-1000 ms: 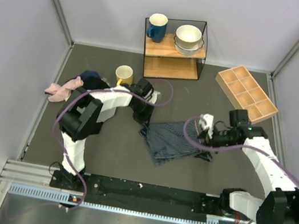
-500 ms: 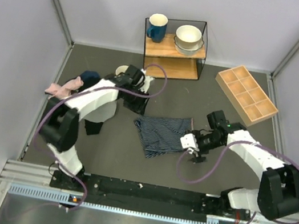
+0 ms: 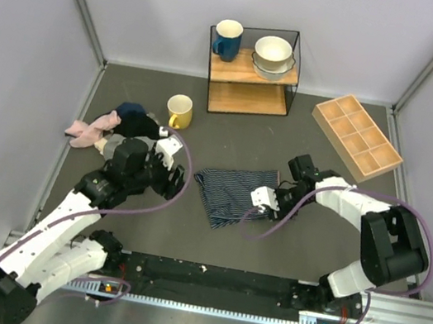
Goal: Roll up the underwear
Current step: Move the underwear to the center of the board, then fold the underwear at the center of the board.
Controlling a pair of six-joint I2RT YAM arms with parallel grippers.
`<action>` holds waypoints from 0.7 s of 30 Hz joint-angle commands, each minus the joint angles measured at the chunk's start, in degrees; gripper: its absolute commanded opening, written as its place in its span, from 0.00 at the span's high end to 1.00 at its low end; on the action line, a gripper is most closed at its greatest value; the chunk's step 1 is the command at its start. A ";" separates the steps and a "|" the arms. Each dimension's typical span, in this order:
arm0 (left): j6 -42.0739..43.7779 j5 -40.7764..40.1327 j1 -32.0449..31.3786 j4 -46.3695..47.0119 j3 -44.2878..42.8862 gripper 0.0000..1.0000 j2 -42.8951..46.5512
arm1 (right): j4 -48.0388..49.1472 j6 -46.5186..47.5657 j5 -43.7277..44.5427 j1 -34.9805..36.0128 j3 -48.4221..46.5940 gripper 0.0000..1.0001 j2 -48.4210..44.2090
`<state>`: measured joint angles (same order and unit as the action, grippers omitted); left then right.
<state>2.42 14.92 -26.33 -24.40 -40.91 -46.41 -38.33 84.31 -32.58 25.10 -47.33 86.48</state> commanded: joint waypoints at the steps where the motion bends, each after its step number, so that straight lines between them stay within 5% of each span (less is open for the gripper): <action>1: 4.26 7.04 -0.13 8.40 1.88 0.32 3.25 | 2.20 -3.71 4.80 0.91 -2.94 0.53 2.47; 5: 5.41 11.26 -0.13 9.28 2.93 0.33 3.35 | 3.61 -7.22 6.74 0.83 -2.85 0.53 1.59; 10: 7.07 19.53 -1.70 10.95 4.69 0.34 1.94 | 3.70 -10.04 4.99 0.83 -2.59 0.41 -1.57; 21: 22.61 24.11 -15.15 17.72 11.90 0.29 1.50 | 2.12 -14.18 -9.52 -1.02 -1.01 0.28 -9.57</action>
<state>15.94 35.81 -38.83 -12.36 -30.70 -44.45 -35.75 71.35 -35.03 24.80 -48.16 79.81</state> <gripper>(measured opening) 0.702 0.702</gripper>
